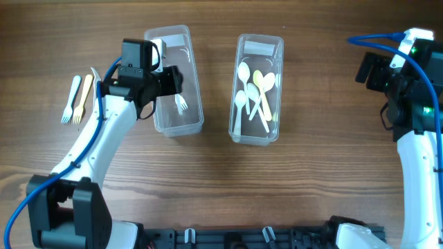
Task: Pack container
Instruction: 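Carry the white fork into the left container and release it, then grasp the last white fork with the left gripper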
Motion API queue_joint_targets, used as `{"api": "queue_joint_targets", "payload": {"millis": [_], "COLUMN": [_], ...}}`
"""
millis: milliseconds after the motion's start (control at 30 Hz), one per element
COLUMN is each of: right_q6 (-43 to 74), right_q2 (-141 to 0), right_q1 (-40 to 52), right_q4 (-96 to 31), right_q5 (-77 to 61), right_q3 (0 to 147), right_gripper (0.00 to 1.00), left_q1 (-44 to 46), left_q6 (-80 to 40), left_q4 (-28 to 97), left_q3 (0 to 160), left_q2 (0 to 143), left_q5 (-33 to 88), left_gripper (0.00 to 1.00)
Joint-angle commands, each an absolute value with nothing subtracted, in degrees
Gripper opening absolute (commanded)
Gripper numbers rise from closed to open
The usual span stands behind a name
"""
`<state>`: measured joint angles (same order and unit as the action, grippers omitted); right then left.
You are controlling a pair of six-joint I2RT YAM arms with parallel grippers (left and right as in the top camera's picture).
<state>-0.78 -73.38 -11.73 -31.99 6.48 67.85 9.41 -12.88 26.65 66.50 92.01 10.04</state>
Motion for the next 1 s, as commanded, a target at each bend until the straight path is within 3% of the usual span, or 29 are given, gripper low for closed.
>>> {"api": "queue_joint_targets", "payload": {"millis": [0,233,567,700,967], "right_q6": [-1.4,-1.4,-1.4,-1.4,-1.4], "right_q2": [-73.6,-73.6,-73.6,-73.6,-73.6], "right_q1": [-11.7,-11.7,-11.7,-11.7,-11.7], "right_q4": [-31.8,-31.8,-31.8,-31.8,-31.8], "right_q5": [6.6,6.6,6.6,6.6,6.6], "right_q3": [68.0,68.0,68.0,68.0,68.0], "right_gripper": [1.00,1.00,1.00,1.00,1.00], "left_q1": [8.8,2.6,-13.6,-17.0,-17.3], "left_q6": [-14.2,-13.7,-13.6,-7.5,4.6], "left_q4": [23.8,23.4,30.3,30.5,25.6], "left_q3": [66.8,66.8,66.8,66.8,66.7], "left_q2": [92.0,88.9,87.8,88.2,98.4], "left_q5": [8.7,8.3,1.3,1.4,1.4], "left_gripper": [1.00,1.00,1.00,1.00,0.79]}}
